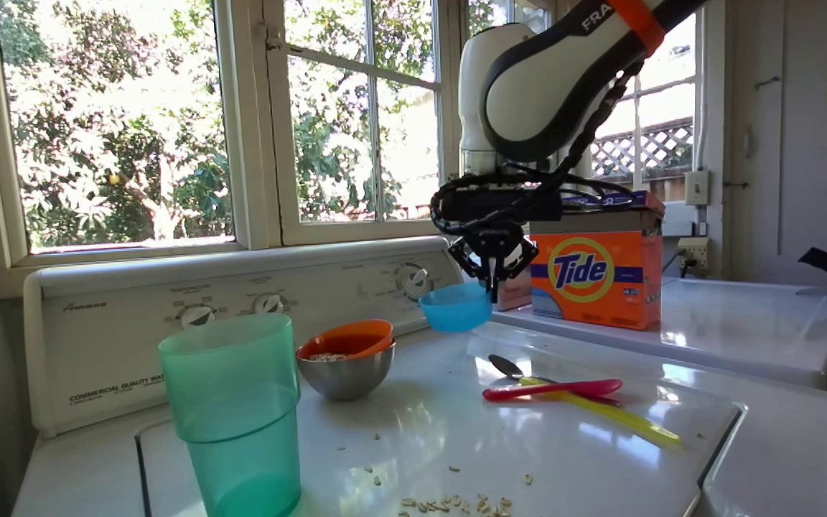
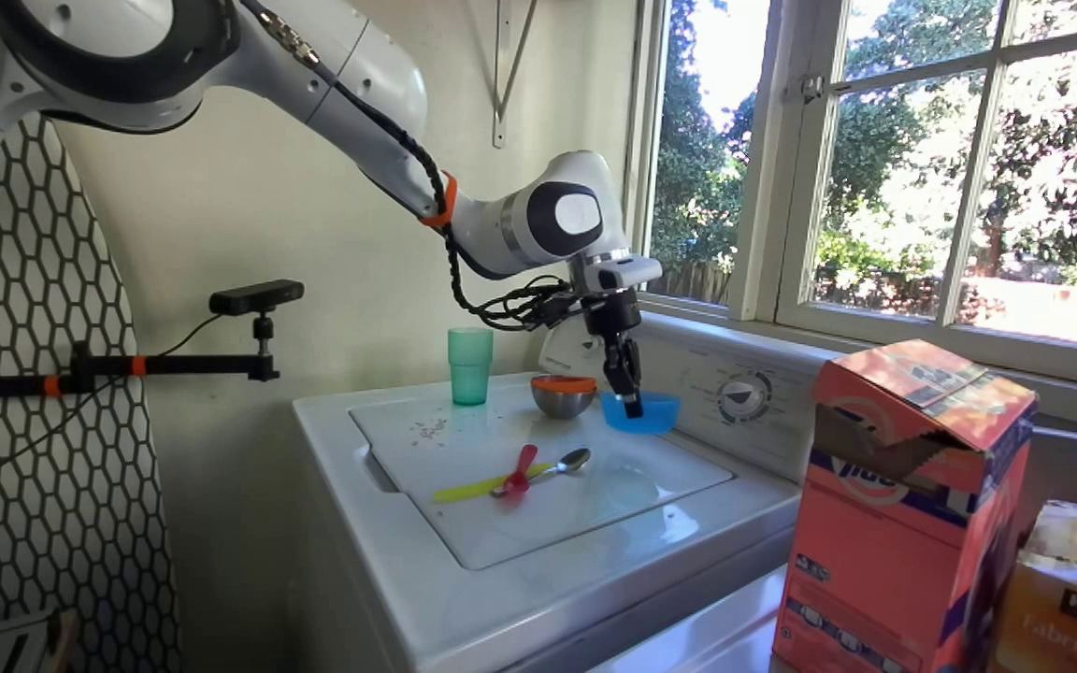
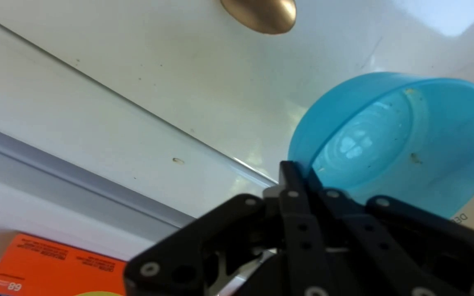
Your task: Pour the contents from the blue bowl into the silver bowl
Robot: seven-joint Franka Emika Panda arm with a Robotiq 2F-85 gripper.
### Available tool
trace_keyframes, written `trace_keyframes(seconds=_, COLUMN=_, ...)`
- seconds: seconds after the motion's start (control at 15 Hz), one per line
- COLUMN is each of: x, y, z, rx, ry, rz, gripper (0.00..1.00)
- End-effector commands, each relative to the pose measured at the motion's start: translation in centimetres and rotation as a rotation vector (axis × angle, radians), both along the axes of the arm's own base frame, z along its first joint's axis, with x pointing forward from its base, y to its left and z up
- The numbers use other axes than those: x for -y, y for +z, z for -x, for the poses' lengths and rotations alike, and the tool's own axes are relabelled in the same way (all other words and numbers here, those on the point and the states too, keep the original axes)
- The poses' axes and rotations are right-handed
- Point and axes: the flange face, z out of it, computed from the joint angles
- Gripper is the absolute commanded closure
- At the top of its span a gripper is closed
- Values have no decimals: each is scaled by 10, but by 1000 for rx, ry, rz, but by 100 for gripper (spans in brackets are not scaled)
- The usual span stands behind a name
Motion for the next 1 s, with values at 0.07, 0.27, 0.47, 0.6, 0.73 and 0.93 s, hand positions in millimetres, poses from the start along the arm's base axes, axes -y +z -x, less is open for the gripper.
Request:
trace_keyframes(seconds=0.07, x=1, y=-14, z=16, rx=-20, ry=-44, rz=-64, gripper=99)
trace_keyframes(seconds=0.27, x=6, y=-29, z=21, rx=-39, ry=-62, rz=-60, gripper=99)
trace_keyframes(seconds=0.47, x=12, y=-39, z=21, rx=-10, ry=-70, rz=-63, gripper=99)
trace_keyframes(seconds=0.6, x=16, y=-42, z=21, rx=-2, ry=-74, rz=-61, gripper=99)
trace_keyframes(seconds=0.73, x=18, y=-48, z=20, rx=-1, ry=-71, rz=-66, gripper=99)
trace_keyframes(seconds=0.93, x=19, y=-53, z=21, rx=-14, ry=-61, rz=-58, gripper=71)
